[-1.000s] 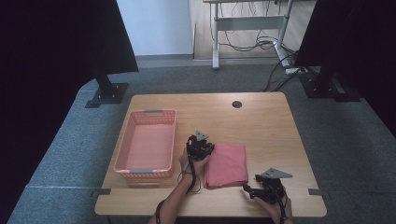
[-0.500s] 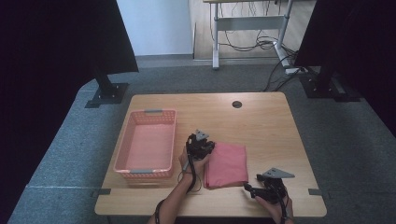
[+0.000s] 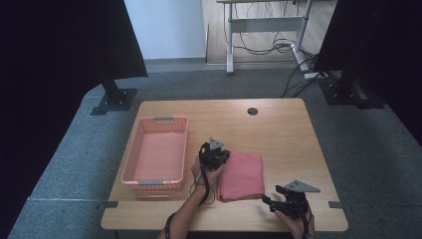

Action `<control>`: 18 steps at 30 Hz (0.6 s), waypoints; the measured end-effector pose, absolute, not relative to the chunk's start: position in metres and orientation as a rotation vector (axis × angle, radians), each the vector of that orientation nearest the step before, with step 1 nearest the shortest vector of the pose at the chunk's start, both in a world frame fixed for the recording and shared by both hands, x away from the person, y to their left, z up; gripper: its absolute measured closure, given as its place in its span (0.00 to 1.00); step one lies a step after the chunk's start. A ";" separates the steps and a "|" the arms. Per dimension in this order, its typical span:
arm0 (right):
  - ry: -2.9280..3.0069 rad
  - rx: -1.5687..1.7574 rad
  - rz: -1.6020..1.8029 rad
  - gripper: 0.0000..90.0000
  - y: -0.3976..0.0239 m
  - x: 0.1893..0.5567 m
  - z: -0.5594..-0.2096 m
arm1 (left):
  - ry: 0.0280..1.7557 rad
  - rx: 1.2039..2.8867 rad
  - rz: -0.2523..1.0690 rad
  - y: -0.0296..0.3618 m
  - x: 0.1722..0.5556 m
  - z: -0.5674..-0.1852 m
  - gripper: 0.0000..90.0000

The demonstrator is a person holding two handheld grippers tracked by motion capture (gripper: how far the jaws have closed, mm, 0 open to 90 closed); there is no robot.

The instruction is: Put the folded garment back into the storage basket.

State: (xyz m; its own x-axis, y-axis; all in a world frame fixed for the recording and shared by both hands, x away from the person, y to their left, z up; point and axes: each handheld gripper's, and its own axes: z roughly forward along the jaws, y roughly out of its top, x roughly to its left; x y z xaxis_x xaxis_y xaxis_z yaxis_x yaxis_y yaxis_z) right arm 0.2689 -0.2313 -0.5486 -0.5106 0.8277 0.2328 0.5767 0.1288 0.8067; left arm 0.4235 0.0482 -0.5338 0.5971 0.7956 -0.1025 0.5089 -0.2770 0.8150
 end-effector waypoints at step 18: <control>2.154 1.339 1.293 0.29 -0.223 0.269 -0.549 | 1.049 1.948 0.418 0.049 0.422 -0.535 0.90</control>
State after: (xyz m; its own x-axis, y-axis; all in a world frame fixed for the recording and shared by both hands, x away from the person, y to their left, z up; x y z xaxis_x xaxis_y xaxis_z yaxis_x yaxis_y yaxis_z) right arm 0.2691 -0.2227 -0.5489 -0.5238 0.8284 0.1984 0.5647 0.1633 0.8089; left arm 0.4223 0.0489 -0.5354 0.5901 0.8011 -0.1001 0.5126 -0.2760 0.8131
